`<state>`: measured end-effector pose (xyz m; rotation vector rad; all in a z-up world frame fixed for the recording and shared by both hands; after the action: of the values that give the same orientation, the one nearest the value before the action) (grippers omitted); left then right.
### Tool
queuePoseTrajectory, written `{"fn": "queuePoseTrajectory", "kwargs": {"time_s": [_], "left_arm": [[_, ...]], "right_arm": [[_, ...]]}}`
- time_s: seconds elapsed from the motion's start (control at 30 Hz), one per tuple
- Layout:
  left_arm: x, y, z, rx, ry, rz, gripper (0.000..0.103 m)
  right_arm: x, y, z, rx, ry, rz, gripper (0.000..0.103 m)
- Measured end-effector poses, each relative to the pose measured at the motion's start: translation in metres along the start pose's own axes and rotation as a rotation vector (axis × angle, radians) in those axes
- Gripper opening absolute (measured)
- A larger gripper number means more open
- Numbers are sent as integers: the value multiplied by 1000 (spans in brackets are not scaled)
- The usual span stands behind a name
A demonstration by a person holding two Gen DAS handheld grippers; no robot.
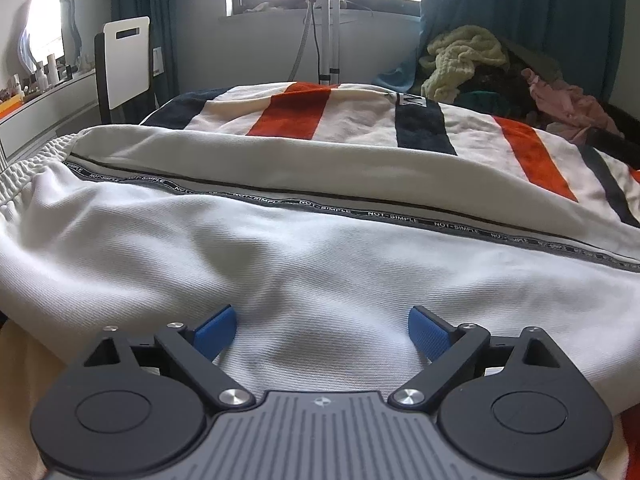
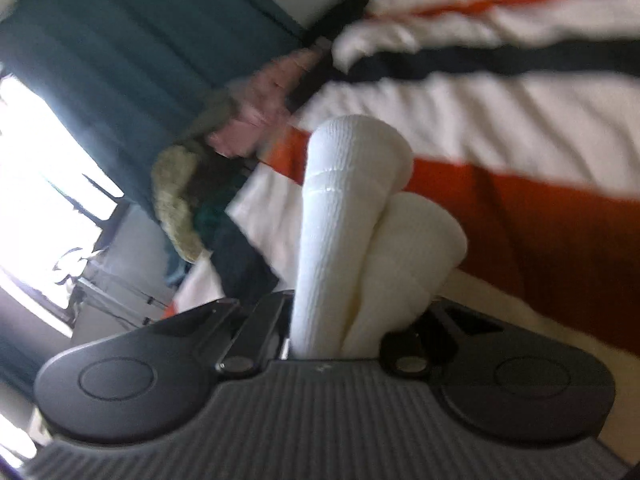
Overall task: Fold clothes
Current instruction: 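Grasp the ribbed cuffs with the right gripper and lift them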
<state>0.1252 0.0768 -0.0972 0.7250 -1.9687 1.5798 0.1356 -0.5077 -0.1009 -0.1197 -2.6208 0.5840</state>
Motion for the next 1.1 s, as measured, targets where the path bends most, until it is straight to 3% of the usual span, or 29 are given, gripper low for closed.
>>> {"fn": "queuePoseTrajectory", "kwargs": {"time_s": [0.1, 0.2, 0.3, 0.4, 0.57, 0.7, 0.83, 1.0, 1.1], "left_arm": [[2, -4, -3, 11, 7, 4, 94], [10, -10, -10, 56, 11, 60, 94], [22, -18, -19, 99, 1, 134, 94], [30, -22, -30, 154, -6, 185, 94], [36, -24, -50, 263, 4, 225, 94], [28, -22, -50, 283, 21, 190, 94], [25, -23, -46, 283, 42, 194, 94], [21, -25, -48, 310, 63, 204, 94], [16, -24, -50, 318, 69, 192, 94]], "right_arm": [[14, 10, -48, 167, -75, 56, 11], [45, 37, -93, 310, -159, 94, 11], [69, 84, -138, 455, -252, 111, 11], [85, 152, -173, 634, -337, 111, 11], [69, 285, -183, 958, -407, -52, 11], [43, 380, -148, 1184, -327, -277, 13], [41, 394, -143, 1218, -285, -246, 14], [71, 398, -155, 1201, -387, -199, 15], [79, 415, -153, 1208, -401, -254, 15]]}}
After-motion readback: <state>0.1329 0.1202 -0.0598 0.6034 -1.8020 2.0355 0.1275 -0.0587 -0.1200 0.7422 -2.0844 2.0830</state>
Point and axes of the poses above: each gripper's, at about its wrist camera, not at the fingertips, and x roughly against the way its jaws point, z to its right, y to its underside, the point moved 5 cm from there along -x, roughly the way its jaws point, and after that the axes turned 14 degrees about -x, right-handed, at the moved point
